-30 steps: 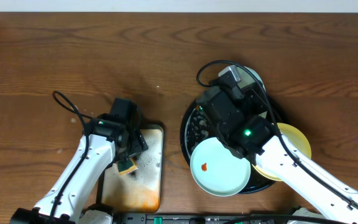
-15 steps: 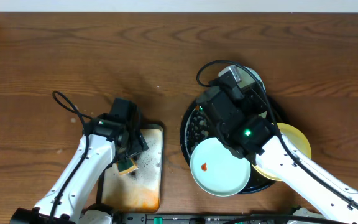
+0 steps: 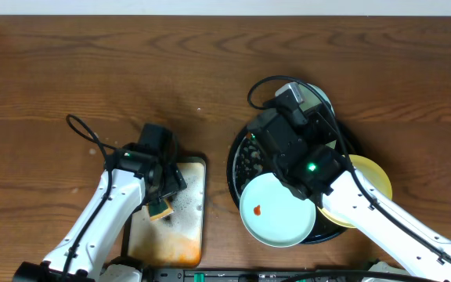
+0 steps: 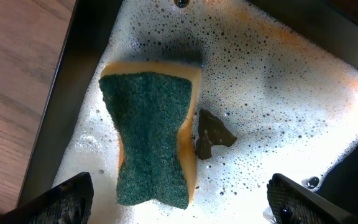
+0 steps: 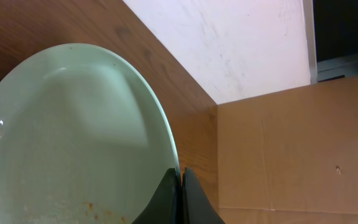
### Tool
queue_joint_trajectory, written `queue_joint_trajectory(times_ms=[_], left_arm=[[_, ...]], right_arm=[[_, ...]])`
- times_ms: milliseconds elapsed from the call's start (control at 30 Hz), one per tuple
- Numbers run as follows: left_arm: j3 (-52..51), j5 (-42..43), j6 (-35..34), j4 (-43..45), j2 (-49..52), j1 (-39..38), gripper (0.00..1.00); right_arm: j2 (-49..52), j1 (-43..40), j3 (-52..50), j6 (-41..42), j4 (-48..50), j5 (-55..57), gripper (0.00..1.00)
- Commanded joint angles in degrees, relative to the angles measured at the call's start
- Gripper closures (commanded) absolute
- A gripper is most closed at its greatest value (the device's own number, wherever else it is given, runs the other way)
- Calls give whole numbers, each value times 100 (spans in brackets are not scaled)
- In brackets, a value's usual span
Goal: Clean dirty plates on tray and stack at the side
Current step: 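Carry the green plate right and set it on the table, then release the green plate and withdraw the right gripper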
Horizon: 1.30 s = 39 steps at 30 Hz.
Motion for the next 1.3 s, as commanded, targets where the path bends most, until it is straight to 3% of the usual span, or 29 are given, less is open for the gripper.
queue_joint_trajectory(times_ms=[0, 300, 600, 767, 1033, 1267], left_arm=[[-4, -33, 15, -15, 28, 24, 10], [-7, -31, 15, -15, 28, 24, 9], [-7, -31, 15, -15, 28, 24, 10], [-4, -31, 15, -15, 28, 24, 10], [-4, -31, 15, -15, 28, 24, 9], [-4, -31, 15, -15, 28, 24, 10]], right_arm=[[-98, 37, 81, 286, 15, 223, 99], [-107, -1220, 83, 1182, 22, -1281, 99], [-109, -3762, 81, 2251, 157, -4428, 99], [-94, -5270, 81, 2802, 275, -5598, 99], [127, -6867, 68, 3062, 243, -5875, 99], [619, -7178, 68, 3058, 133, -6065, 99]])
